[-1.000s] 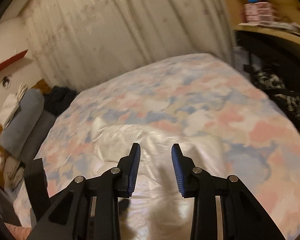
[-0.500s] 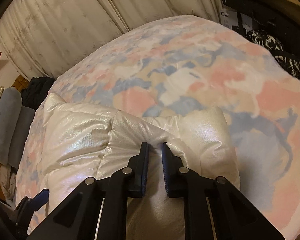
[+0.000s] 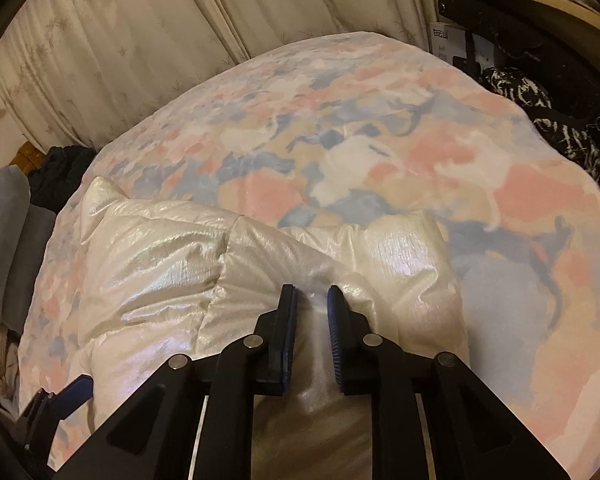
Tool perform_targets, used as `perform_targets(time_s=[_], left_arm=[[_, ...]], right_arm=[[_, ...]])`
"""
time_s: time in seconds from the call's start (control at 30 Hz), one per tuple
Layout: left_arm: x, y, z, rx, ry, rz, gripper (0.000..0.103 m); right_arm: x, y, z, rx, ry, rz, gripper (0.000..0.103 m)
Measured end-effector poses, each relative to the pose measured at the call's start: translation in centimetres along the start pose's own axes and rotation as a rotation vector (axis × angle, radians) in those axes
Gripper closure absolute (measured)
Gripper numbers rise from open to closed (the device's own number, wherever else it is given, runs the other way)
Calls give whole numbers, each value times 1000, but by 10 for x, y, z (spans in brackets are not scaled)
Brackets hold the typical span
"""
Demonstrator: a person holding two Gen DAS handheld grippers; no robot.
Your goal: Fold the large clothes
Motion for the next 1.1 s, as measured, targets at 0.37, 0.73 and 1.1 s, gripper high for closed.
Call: perform_targets(time_s=[0.37, 0.73, 1.1], left_arm=[[-32, 22, 30, -131, 57, 93, 11], [-33, 56, 90, -290, 234, 228, 2], [15, 85, 99, -435, 409, 297, 0]], right_arm=[[-97, 44, 15, -63, -63, -22, 7], [-105, 90, -65, 25, -73, 196, 2], [-55, 120, -83, 157, -303, 316, 0]])
Point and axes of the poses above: each gripper's, at about its wrist camera, not at the fingertips, and x roughly the way its jaws point, z to its left, y to its underside, the point moved 9 cm from there along x, roughly the way its jaws point, and after that the axes turned 7 degrees about z, right-handed, at the moved point
